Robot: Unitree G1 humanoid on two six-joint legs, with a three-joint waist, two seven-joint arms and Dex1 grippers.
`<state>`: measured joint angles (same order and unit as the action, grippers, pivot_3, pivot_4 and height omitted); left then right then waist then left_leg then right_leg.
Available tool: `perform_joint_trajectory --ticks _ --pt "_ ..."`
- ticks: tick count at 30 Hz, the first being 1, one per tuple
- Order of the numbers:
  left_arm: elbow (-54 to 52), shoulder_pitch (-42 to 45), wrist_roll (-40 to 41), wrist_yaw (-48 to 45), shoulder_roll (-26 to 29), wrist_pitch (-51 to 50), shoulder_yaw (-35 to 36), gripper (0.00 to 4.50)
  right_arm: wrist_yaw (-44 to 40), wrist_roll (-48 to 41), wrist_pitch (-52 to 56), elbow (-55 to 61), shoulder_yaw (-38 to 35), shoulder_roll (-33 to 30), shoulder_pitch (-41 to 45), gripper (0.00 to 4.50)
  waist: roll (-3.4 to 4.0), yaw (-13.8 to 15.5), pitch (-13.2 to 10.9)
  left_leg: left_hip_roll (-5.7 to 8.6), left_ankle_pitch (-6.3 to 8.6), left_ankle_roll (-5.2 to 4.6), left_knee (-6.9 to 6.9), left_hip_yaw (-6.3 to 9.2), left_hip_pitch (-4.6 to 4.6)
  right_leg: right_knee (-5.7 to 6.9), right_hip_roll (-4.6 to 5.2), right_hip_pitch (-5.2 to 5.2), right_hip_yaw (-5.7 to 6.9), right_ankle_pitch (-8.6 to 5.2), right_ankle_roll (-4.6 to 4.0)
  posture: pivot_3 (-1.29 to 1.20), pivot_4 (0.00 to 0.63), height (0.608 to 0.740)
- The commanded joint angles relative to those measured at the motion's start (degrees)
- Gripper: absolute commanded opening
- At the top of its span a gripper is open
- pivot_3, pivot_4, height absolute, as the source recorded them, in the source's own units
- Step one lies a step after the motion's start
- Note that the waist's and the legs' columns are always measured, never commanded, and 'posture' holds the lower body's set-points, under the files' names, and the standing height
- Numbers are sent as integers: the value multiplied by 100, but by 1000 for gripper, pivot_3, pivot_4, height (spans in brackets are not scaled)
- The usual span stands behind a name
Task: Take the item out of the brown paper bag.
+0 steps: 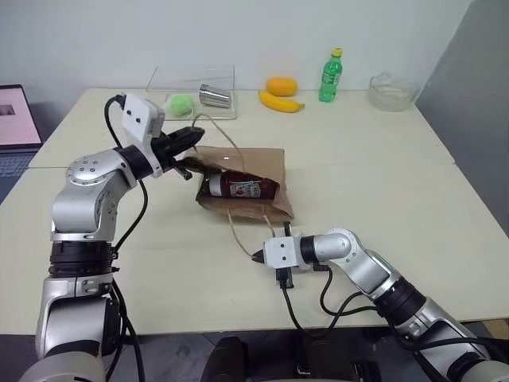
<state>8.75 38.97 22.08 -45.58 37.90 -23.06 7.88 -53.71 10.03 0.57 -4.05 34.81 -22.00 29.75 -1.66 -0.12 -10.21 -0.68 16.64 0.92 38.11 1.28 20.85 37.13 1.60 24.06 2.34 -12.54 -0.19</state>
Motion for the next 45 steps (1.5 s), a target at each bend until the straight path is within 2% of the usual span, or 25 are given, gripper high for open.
perform_joint_trajectory --ticks 1,7,10,15,18,22,26,28,36,39,43,45 --pt "-282 45 116 -41 39 95 195 0 4 52 -51 150 -99 -12 -35 27 0 0 0 0 0 0 0 0 0 -1 -1 0 0 0 0 0 150 740" --pt "-447 -75 176 -107 56 -21 172 0 185 21 -215 270 -223 62 1 27 0 -2 0 -1 0 0 0 -2 0 -1 -1 1 -4 0 0 0 150 740" --pt "-526 -144 172 -126 54 -20 158 0 214 -11 -219 298 -245 90 -41 629 -1 -1 -1 -2 0 0 0 -2 1 -1 -2 1 -3 0 0 0 150 740" --pt "-601 -201 171 -190 68 -36 113 0 36 -280 -333 648 -411 1 -135 2366 -1 2 -2 -2 0 0 0 -1 3 -3 -2 2 -3 0 0 0 150 740" --pt "-640 -207 171 -169 65 -65 124 0 -353 -904 -111 1141 -787 -234 -171 2366 -1 0 -2 -2 0 0 0 -2 3 -4 -2 1 -4 0 0 0 150 740" --pt "-669 -203 185 -205 74 -79 113 0 -1013 -2095 998 1857 -1481 -762 7 2366 -3 7 -5 -2 0 0 1 -1 4 -6 -1 0 -2 0 0 0 150 740" --pt "-680 -207 180 -217 75 -68 107 0 -1225 -2811 1921 2254 -1822 -1057 123 2366 -3 4 -5 -5 1 -1 -2 1 3 -5 -2 1 0 0 -1 0 150 740" --pt "-691 -210 182 -219 72 -67 113 0 -1011 -2917 2246 2374 -1863 -966 173 2366 -3 4 -5 -5 1 -1 -5 1 3 -5 -8 2 1 -1 -3 0 150 740" --pt "-690 -93 209 -210 57 -123 147 0 666 -1120 1910 1360 -702 477 797 2366 -3 -36 -5 -6 0 0 -4 0 4 3 -24 11 -5 -1 -4 0 150 740" --pt "-693 -80 212 -215 69 -131 155 0 1188 -708 1809 925 -579 873 930 2944 -3 -6 -5 -8 -1 1 -4 0 8 -2 -21 12 -6 1 -7 0 150 740" --pt "-687 -66 211 -213 79 -118 165 0 1764 -163 1551 447 -524 1208 1136 4324 -3 -4 -5 -7 0 2 -4 -4 9 -5 -12 12 -12 15 -32 0 150 740" --pt "-668 -49 206 -203 70 -104 166 0 1903 16 1498 248 -487 1301 1228 4458 -3 -3 -5 -5 0 2 -3 -4 9 -7 -10 11 -12 15 -32 0 150 740"
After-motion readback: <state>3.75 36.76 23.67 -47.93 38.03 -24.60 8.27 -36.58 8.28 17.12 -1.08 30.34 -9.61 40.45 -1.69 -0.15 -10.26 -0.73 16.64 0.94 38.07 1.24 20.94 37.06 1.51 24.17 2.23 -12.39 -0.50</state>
